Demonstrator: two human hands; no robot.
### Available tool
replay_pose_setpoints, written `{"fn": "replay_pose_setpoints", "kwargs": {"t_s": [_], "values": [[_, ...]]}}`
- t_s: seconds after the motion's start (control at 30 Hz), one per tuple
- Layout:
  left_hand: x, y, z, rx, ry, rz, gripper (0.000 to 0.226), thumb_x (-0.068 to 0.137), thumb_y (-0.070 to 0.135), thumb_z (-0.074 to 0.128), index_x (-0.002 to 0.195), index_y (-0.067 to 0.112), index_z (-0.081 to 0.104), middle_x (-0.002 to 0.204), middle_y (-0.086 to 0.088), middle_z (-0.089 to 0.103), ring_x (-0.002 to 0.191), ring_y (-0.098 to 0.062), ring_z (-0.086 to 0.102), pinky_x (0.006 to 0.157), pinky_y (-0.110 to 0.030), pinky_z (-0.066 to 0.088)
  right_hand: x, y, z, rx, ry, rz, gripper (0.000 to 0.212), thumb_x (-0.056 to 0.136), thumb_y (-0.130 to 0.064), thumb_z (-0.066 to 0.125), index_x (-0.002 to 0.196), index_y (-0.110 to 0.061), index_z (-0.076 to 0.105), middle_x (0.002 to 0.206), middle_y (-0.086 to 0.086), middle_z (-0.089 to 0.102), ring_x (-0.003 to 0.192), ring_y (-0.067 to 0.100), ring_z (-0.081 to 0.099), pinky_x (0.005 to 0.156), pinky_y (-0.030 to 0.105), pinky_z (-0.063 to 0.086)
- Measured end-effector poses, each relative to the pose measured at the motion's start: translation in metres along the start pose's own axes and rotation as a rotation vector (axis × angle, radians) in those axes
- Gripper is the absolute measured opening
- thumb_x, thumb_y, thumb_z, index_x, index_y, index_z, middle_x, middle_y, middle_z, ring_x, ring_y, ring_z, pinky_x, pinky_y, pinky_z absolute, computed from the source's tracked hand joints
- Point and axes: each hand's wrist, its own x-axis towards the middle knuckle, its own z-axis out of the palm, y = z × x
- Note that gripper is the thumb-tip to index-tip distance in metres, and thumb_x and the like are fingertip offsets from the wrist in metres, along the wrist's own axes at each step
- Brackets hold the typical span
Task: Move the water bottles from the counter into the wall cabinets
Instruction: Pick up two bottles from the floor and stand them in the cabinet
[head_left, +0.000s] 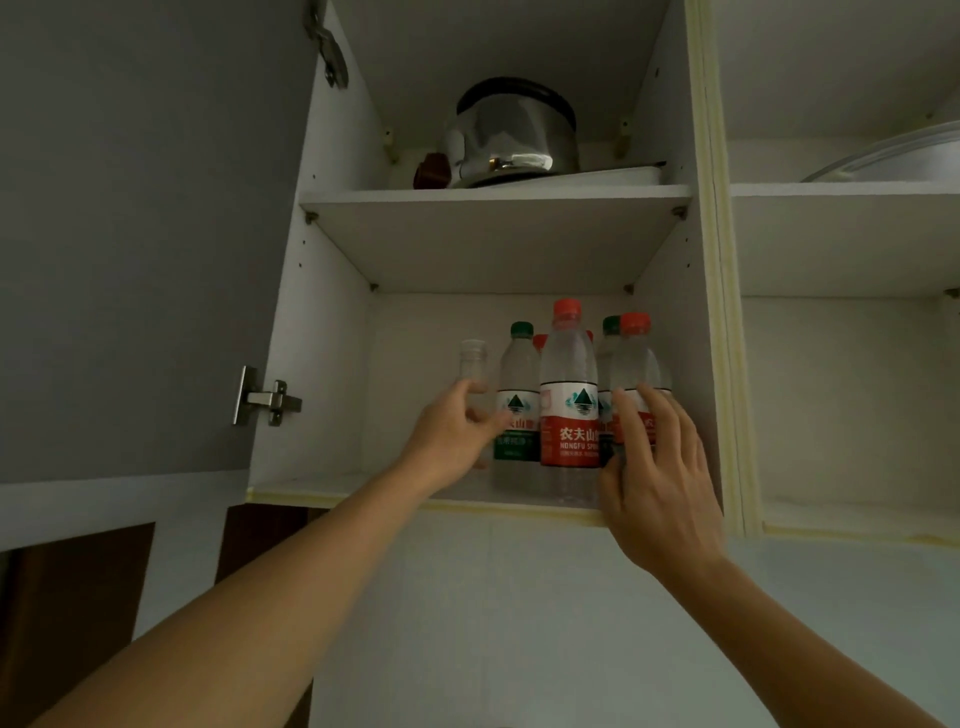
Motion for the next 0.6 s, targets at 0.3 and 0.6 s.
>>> {"fn": "replay_pose_setpoints", "kwargs": {"t_s": [0.3,0.6], "values": [[0.031,-0.039,-0.038,0.155,0.014,-0.061,0.083,0.085,0.045,0.077,0.15,0.018,0.033,0.14,-0.011,0.05,0.12,-0.025,0.056,0.101,-0.038,0.05,0.02,-0.034,0.011,0.198,0.051,-0.055,0.072,0.089,-0.02,0.072,0.15,-0.019,0.034,0.158,0.008,0.02,0.142,0.036,0.032,0.108,0.051,0.041],[0.071,-0.066,-0.019,0.065,-0.222,-0.215,0.128,0.079,0.03,0.086,0.159,0.014,-0.013,0.154,-0.015,0.042,0.139,-0.029,0.045,0.109,-0.037,0.04,0.03,-0.083,0.037,0.093,-0.04,0.141,0.09,0.089,-0.005,0.069,0.16,-0.02,0.016,0.165,0.012,-0.001,0.153,0.038,0.001,0.117,0.06,0.031]]}}
